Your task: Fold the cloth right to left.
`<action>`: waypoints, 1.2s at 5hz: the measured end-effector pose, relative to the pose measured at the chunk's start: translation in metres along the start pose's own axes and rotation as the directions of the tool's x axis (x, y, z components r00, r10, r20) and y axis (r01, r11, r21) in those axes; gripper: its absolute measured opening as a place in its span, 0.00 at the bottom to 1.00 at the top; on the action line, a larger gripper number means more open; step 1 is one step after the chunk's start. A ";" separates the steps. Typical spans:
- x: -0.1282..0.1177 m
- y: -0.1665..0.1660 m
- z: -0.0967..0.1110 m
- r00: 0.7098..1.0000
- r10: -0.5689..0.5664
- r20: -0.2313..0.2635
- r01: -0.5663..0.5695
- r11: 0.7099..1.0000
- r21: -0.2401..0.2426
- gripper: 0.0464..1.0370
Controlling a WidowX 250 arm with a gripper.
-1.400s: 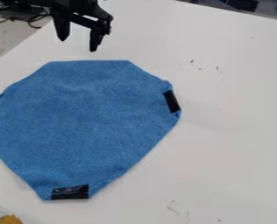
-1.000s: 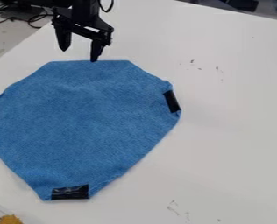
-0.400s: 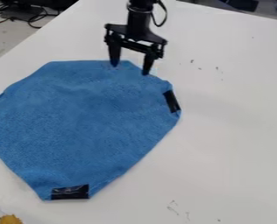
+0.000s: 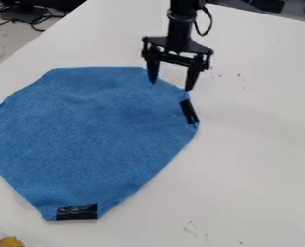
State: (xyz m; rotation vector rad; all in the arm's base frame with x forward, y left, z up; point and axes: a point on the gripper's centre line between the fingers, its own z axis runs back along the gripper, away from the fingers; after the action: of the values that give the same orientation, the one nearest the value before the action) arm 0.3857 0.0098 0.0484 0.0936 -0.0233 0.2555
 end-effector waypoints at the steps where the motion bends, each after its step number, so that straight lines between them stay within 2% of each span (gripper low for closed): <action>1: 0.002 -0.008 -0.012 1.000 0.006 -0.017 -0.007 1.000 -0.027 0.96; 2: 0.006 -0.017 -0.020 0.998 0.013 -0.056 -0.016 0.998 -0.060 0.96; 3: 0.008 -0.023 -0.033 0.997 0.046 -0.062 -0.051 0.995 -0.083 0.96; 5: 0.013 -0.026 -0.039 0.997 0.038 -0.067 -0.044 0.995 -0.086 0.93; 6: 0.016 -0.025 -0.039 0.998 0.034 -0.049 -0.038 0.996 -0.081 0.66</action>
State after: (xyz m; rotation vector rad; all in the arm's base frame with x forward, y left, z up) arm 0.4077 -0.0062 0.0077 0.0061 0.0115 0.2924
